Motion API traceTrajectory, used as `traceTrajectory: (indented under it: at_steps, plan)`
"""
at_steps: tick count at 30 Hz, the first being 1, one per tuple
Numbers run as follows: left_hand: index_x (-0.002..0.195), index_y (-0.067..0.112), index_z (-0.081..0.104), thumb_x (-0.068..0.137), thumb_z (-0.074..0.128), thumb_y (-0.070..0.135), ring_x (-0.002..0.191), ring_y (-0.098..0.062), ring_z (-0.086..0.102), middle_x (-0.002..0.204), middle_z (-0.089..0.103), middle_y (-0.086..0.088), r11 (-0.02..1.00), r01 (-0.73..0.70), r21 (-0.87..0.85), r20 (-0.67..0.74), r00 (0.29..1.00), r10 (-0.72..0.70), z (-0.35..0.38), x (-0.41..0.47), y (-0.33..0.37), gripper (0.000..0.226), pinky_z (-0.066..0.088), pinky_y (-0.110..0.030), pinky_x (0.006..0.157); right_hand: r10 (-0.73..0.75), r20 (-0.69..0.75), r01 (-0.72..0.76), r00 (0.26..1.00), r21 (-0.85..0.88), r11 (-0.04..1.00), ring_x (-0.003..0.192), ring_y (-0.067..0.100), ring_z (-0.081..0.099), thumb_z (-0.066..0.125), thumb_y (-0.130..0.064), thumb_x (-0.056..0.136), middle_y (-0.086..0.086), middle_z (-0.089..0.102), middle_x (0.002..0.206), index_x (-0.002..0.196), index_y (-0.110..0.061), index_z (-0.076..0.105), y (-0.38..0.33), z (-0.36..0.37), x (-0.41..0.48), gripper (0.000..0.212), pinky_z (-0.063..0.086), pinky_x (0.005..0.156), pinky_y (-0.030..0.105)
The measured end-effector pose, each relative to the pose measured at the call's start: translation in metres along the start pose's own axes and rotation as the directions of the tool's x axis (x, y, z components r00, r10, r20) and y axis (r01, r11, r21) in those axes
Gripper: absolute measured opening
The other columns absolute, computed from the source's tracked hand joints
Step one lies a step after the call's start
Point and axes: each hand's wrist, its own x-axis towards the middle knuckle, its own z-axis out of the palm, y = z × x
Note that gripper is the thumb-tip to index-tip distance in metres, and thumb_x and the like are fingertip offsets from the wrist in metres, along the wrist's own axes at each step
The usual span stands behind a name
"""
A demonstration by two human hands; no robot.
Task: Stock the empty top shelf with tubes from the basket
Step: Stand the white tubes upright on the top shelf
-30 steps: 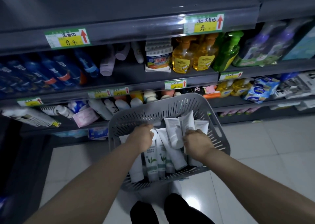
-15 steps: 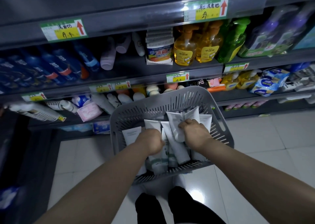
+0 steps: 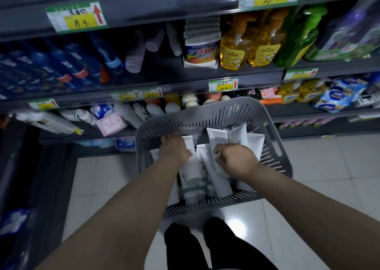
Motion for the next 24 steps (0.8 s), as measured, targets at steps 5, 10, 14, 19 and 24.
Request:
traceTrajectory:
  at_steps: [5,10,14,19,24]
  plan:
    - [0.151,0.002,0.004,0.077,0.076,0.038,0.141,-0.038,0.022,0.152,0.028,-0.015,0.999,-0.028,0.039,0.21,0.978,0.02,-0.01,0.0,0.004,0.109,0.029,-0.037,0.115,0.079,0.068,-0.068,0.995,-0.152,0.986,0.112,0.031,0.058,0.057,-0.036,0.09,0.011,0.063,0.122,0.145,-0.02,0.028,0.0,0.0,0.002,0.064,0.045,0.085,0.034]
    - [0.15,0.006,-0.018,0.061,0.089,0.037,0.143,-0.036,0.019,0.155,0.017,-0.019,0.999,0.047,0.009,0.239,0.97,-0.048,-0.003,-0.014,0.009,0.142,0.031,-0.04,0.115,0.182,0.129,-0.173,0.975,-0.077,0.982,0.117,0.032,0.052,0.069,-0.023,0.079,0.012,0.046,0.133,0.147,-0.016,0.021,-0.003,0.008,-0.001,0.084,0.047,0.091,0.038]
    - [0.152,0.008,0.012,0.051,0.093,0.039,0.137,-0.033,0.027,0.147,0.029,-0.015,0.998,-0.026,0.051,0.138,0.99,0.018,-0.003,-0.015,0.012,0.133,0.038,-0.04,0.11,0.175,0.113,-0.155,0.978,-0.167,0.974,0.12,0.029,0.044,0.061,-0.016,0.083,0.014,0.049,0.129,0.131,-0.006,0.042,-0.014,0.015,0.006,0.053,0.046,0.092,0.037]
    - [0.126,0.023,0.053,0.052,0.084,0.057,0.123,-0.032,0.037,0.13,0.046,-0.006,0.972,-0.094,0.217,0.031,0.995,0.09,-0.011,-0.017,0.003,0.087,0.043,-0.04,0.098,0.17,0.053,-0.159,0.984,-0.165,0.973,0.113,0.026,0.055,0.061,-0.036,0.085,0.008,0.062,0.118,0.129,-0.012,0.039,-0.025,0.004,0.017,0.055,0.045,0.081,0.032]
    - [0.109,0.022,0.056,0.056,0.081,0.053,0.111,-0.028,0.048,0.118,0.058,-0.003,0.999,-0.051,0.015,-0.06,0.997,0.052,-0.011,-0.017,-0.023,0.066,0.042,-0.036,0.093,0.138,0.169,-0.101,0.976,-0.209,0.973,0.113,0.029,0.054,0.068,-0.032,0.077,0.012,0.053,0.124,0.141,-0.02,0.024,-0.037,0.01,0.022,0.079,0.048,0.088,0.037]
